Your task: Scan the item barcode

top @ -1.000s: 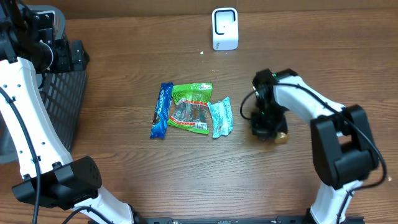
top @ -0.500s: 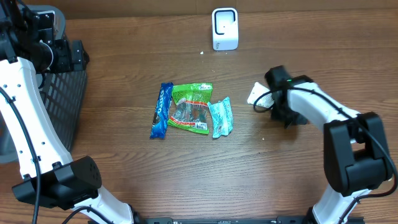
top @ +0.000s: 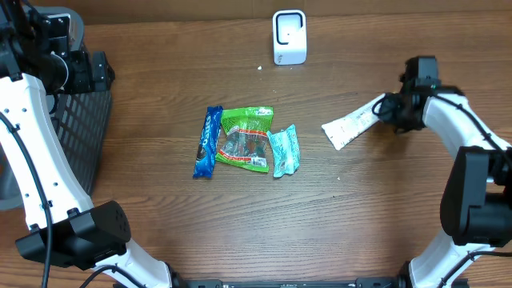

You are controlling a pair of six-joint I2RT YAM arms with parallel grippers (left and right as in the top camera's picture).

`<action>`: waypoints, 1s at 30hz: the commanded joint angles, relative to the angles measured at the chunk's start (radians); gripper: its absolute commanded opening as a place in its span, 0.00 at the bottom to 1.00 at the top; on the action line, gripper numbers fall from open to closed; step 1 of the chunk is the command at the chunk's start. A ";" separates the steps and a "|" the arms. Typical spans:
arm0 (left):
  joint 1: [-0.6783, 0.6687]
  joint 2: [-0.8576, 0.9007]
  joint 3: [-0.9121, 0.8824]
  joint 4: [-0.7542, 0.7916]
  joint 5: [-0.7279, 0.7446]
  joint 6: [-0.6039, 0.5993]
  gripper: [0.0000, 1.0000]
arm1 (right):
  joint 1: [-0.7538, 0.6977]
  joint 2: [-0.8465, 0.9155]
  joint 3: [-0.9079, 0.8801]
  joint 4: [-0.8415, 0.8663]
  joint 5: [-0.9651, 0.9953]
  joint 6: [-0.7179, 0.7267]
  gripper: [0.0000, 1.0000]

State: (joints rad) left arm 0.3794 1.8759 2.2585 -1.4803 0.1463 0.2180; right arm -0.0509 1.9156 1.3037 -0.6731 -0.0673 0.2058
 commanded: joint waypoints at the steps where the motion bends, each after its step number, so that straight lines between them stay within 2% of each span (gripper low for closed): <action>1: -0.008 -0.019 0.002 0.000 0.011 0.021 1.00 | 0.028 -0.020 0.111 -0.044 -0.346 -0.017 0.30; 3: -0.008 -0.019 0.002 0.000 0.011 0.021 0.99 | 0.049 -0.020 0.114 -0.044 -0.354 0.054 0.31; 6: -0.008 -0.019 0.002 0.000 0.011 0.021 1.00 | 0.093 0.000 0.113 -0.031 -0.311 0.084 0.31; 14: -0.008 -0.019 0.002 0.000 0.011 0.021 1.00 | 0.194 0.094 0.111 0.000 -0.156 0.075 0.31; 23: -0.008 -0.019 0.002 0.000 0.011 0.021 1.00 | 0.216 0.126 0.112 -0.161 -0.154 0.073 0.31; 27: -0.008 -0.019 0.002 0.000 0.011 0.021 0.99 | 0.216 0.122 0.113 -0.279 -0.198 -0.008 0.31; 30: -0.008 -0.019 0.002 0.000 0.011 0.021 0.99 | 0.213 0.091 0.138 -0.298 -0.279 -0.080 0.33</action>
State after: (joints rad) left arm 0.3794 1.8759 2.2585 -1.4803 0.1467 0.2180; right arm 0.1635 2.0342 1.4048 -0.9699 -0.2668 0.2142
